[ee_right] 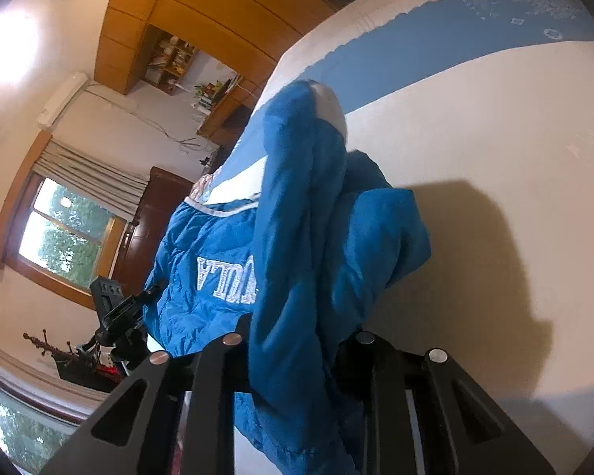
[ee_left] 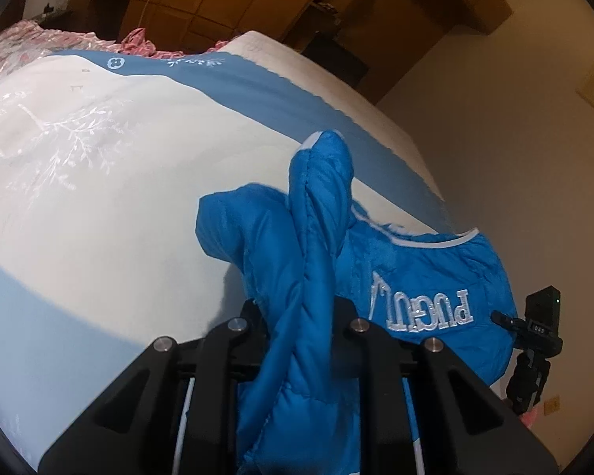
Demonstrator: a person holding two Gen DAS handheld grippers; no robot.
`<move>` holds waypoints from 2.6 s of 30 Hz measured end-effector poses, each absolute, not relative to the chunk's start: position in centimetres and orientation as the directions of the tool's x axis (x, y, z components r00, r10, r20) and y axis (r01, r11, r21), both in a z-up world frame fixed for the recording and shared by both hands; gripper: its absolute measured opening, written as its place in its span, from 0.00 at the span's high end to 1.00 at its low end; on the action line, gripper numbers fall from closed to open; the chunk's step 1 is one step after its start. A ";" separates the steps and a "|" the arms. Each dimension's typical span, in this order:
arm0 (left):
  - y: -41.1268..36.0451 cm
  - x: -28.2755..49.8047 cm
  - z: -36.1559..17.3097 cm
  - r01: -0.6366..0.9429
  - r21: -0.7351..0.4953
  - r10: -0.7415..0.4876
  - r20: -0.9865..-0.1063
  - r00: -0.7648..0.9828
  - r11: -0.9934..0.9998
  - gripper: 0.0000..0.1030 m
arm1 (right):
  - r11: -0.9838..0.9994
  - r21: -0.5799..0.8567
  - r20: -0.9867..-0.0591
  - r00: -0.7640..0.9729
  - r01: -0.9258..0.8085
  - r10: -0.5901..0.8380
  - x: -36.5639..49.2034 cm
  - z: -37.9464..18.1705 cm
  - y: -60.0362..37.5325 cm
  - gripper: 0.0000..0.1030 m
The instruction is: Fold large clothes
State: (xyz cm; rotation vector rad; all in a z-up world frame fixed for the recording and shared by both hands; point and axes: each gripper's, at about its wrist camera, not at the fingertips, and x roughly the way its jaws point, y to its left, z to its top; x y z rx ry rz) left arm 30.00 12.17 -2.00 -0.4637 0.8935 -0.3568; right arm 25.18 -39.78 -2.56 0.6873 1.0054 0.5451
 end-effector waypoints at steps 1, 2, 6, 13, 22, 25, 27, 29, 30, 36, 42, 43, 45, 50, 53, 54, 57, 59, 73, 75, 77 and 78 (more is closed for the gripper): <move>12.2 29.2 -1.7 0.112 -0.527 -0.486 -0.654 0.580 0.843 0.85 | 0.673 0.732 -0.574 0.437 -0.105 0.692 24.1 -2.1 -39.7 0.80; 12.2 27.9 -1.3 0.124 -0.526 -0.491 -0.649 0.580 0.841 0.85 | 0.677 0.728 -0.576 0.436 -0.110 0.691 23.1 -1.8 -39.6 0.80; 11.6 23.6 0.1 0.168 -0.500 -0.494 -0.645 0.583 0.850 0.85 | 0.687 0.715 -0.580 0.438 -0.130 0.687 18.5 -0.7 -39.3 0.80; 11.1 18.0 -1.9 0.190 -0.438 -0.465 -0.695 0.548 0.879 0.83 | 0.710 0.696 -0.612 0.430 -0.105 0.664 12.7 -1.8 -39.3 0.80; 10.9 17.5 -6.9 0.145 -0.272 -0.306 -0.775 0.552 0.951 0.69 | 0.709 0.705 -0.647 0.413 0.006 0.641 12.2 -7.4 -40.4 0.78; 11.0 17.8 -8.2 0.135 -0.282 -0.309 -0.779 0.546 0.950 0.64 | 0.681 0.732 -0.629 0.410 0.027 0.660 12.4 -9.5 -40.7 0.75; 11.1 17.8 -8.9 0.131 -0.278 -0.302 -0.773 0.557 0.952 0.61 | 0.666 0.745 -0.614 0.417 0.026 0.670 12.5 -10.1 -40.8 0.73; 11.0 17.5 -9.2 0.124 -0.268 -0.290 -0.768 0.571 0.955 0.59 | 0.667 0.745 -0.611 0.425 0.024 0.667 12.5 -10.6 -40.7 0.71; 10.9 17.4 -9.3 0.118 -0.258 -0.278 -0.767 0.578 0.959 0.59 | 0.669 0.743 -0.612 0.428 0.025 0.665 12.6 -10.8 -40.6 0.69; 10.6 16.5 -8.2 0.060 -0.217 -0.210 -0.781 0.588 0.974 0.48 | 0.790 0.613 -0.696 0.482 0.013 0.532 10.5 -8.9 -39.8 0.49; 11.0 13.6 -4.5 0.027 -0.124 -0.111 -0.744 0.659 0.992 0.40 | 0.899 0.439 -0.737 0.580 0.018 0.348 7.0 -4.1 -38.9 0.48; 11.0 13.3 -3.9 0.024 -0.120 -0.105 -0.735 0.670 0.992 0.39 | 0.913 0.409 -0.740 0.591 0.017 0.320 6.4 -3.4 -38.4 0.48; 10.4 12.2 -2.6 0.016 -0.104 -0.087 -0.723 0.686 0.994 0.39 | 0.926 0.377 -0.729 0.613 -0.011 0.304 5.4 -2.2 -37.3 0.48; 6.4 10.3 -1.5 0.083 -0.069 -0.108 -0.700 0.706 0.994 0.36 | 0.939 0.333 -0.710 0.632 -0.088 0.311 4.0 -1.4 -33.9 0.60; 3.8 9.6 -2.3 0.134 -0.041 -0.124 -0.698 0.705 0.990 0.36 | 0.950 0.293 -0.720 0.628 -0.110 0.295 3.9 -2.7 -32.2 0.69; 3.1 9.6 -2.7 0.146 -0.026 -0.122 -0.700 0.704 0.989 0.36 | 0.949 0.294 -0.725 0.622 -0.111 0.297 4.0 -3.3 -32.1 0.71; 1.7 9.8 -4.6 0.163 0.000 -0.113 -0.723 0.682 0.987 0.36 | 0.956 0.279 -0.741 0.611 -0.097 0.278 4.3 -4.8 -32.2 0.74; 1.4 10.2 -6.0 0.164 -0.008 -0.115 -0.747 0.655 0.986 0.36 | 0.958 0.272 -0.753 0.600 -0.090 0.270 4.3 -5.6 -32.2 0.76; 1.0 9.5 -8.0 0.120 0.007 -0.075 -0.748 0.660 0.993 0.34 | 0.964 0.259 -0.756 0.608 -0.064 0.244 4.2 -8.3 -32.3 0.84; 1.0 9.4 -7.9 0.112 0.007 -0.070 -0.747 0.661 0.994 0.34 | 0.961 0.270 -0.755 0.606 -0.063 0.252 4.2 -8.3 -32.5 0.84; 1.1 9.3 -7.8 0.107 0.007 -0.066 -0.746 0.663 0.994 0.34 | 0.960 0.274 -0.755 0.605 -0.063 0.255 4.2 -8.3 -32.5 0.84; 1.1 9.2 -7.8 0.105 0.010 -0.063 -0.744 0.665 0.994 0.34 | 0.960 0.273 -0.754 0.605 -0.063 0.254 4.2 -8.3 -32.5 0.84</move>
